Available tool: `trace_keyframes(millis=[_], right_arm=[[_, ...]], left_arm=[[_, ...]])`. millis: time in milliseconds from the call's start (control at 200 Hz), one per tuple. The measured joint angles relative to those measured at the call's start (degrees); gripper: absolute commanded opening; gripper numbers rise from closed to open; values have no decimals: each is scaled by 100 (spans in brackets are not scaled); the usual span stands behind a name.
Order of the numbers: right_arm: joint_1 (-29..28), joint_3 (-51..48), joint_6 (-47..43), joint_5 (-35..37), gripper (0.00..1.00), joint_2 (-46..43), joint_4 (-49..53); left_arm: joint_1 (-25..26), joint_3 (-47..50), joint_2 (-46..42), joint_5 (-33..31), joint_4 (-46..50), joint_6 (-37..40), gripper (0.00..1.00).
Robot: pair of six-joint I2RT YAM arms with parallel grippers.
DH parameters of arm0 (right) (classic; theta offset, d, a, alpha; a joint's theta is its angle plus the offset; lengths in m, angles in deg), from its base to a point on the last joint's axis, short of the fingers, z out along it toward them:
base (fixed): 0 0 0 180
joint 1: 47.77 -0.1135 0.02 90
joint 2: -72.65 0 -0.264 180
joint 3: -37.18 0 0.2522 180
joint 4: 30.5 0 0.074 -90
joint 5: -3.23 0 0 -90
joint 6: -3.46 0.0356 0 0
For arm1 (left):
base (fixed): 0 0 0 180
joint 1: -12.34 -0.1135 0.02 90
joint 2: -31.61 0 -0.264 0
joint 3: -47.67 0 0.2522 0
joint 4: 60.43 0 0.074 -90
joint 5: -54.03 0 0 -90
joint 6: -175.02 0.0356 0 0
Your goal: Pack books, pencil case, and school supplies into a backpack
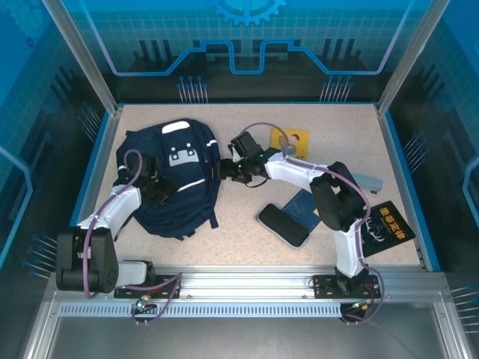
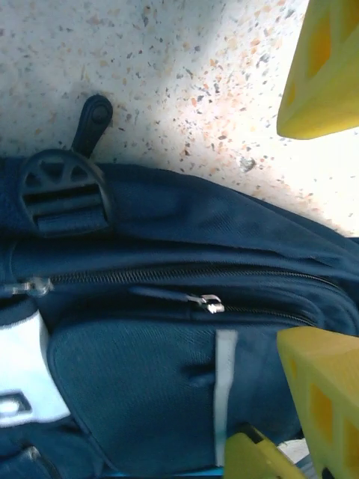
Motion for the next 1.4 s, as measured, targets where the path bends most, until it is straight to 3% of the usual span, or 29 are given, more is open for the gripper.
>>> trace_keyframes(millis=[105,245,440,600,940,1181,1401], right_arm=[[0,50,192,-164,54,286,-20],[0,103,402,-444,27,584,-44],[0,151,684,-614,10,682,-243],[31,-96,861,-540,0,680,-647],[52,-1585,1303,-199,0,-262,-1176],[55,-1744,1126,-146,47,-745,-802],[216,-2114,848,656,75,-2208,-358]], left_arm=[[-13,116,144,-28,-162,-20,54],[-13,146,282,-70,-271,-28,46],[-46,72,538,-57,-313,-17,38],[-42,-236,922,55,-321,79,37],[472,-1473,2116,153,-297,431,41],[857,-1980,2306,125,-136,688,65],[1711,-2275,1873,-365,505,1349,71]])
